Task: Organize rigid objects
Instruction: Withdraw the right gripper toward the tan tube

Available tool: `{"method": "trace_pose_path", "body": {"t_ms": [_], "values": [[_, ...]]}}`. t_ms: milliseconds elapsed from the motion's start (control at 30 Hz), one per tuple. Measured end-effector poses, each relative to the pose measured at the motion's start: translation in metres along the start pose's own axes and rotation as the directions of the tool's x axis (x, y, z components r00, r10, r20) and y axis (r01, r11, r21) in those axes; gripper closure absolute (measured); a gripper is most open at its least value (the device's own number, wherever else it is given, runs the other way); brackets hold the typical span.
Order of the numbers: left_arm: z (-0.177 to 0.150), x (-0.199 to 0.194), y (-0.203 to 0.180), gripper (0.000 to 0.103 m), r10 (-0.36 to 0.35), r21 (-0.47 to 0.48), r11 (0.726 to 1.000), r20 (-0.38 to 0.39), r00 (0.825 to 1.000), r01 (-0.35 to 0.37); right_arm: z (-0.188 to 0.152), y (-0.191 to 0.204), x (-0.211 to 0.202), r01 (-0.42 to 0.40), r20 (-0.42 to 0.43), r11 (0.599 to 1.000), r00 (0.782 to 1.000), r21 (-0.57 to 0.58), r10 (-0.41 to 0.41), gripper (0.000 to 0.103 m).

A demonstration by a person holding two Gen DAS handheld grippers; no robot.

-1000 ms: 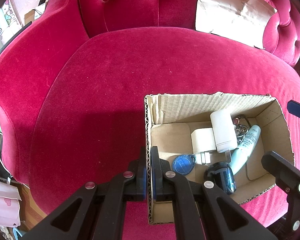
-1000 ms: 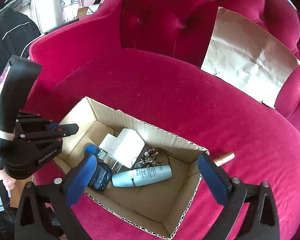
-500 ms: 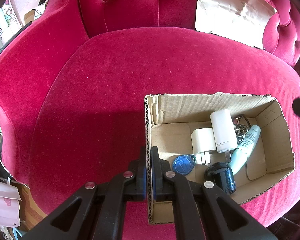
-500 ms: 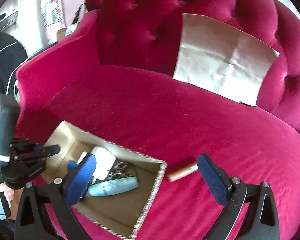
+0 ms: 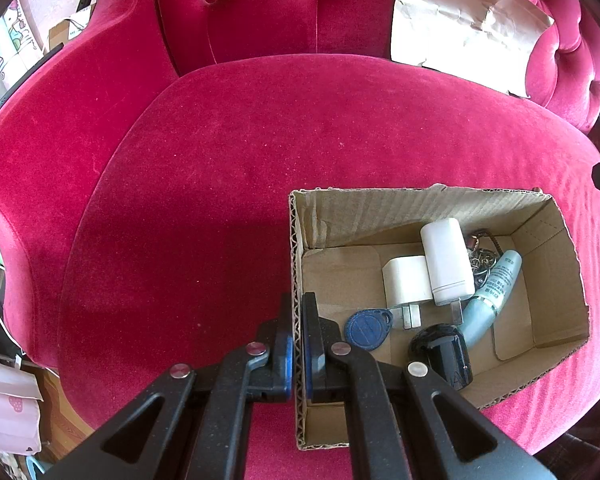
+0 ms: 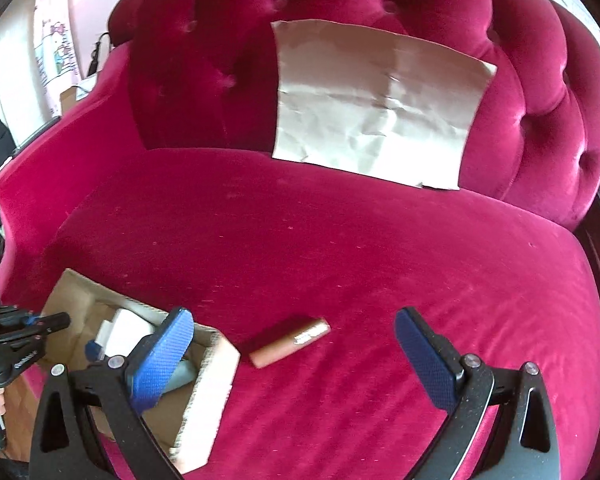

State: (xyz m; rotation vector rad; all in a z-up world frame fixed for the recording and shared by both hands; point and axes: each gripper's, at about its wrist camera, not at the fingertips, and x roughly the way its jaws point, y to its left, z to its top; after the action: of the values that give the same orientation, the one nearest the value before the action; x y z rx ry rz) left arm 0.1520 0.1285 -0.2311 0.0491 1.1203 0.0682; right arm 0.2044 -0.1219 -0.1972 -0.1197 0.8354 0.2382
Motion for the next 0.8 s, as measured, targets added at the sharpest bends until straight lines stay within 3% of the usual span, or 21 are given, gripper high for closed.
{"method": "trace_pose_path", "body": {"t_ms": [233, 800], "values": [[0.001, 0.0, 0.0, 0.1, 0.001, 0.002, 1.0, 0.0, 1.0, -0.001, -0.01, -0.022, 0.011, 0.016, -0.024, 1.0, 1.0, 0.013, -0.016, 0.0], [0.002, -0.001, 0.0, 0.1, 0.0, 0.003, 1.0, -0.001, 1.0, 0.0, -0.034, -0.027, 0.029, -0.051, -0.08, 0.997, 0.996, -0.055, 0.047, 0.0]]}}
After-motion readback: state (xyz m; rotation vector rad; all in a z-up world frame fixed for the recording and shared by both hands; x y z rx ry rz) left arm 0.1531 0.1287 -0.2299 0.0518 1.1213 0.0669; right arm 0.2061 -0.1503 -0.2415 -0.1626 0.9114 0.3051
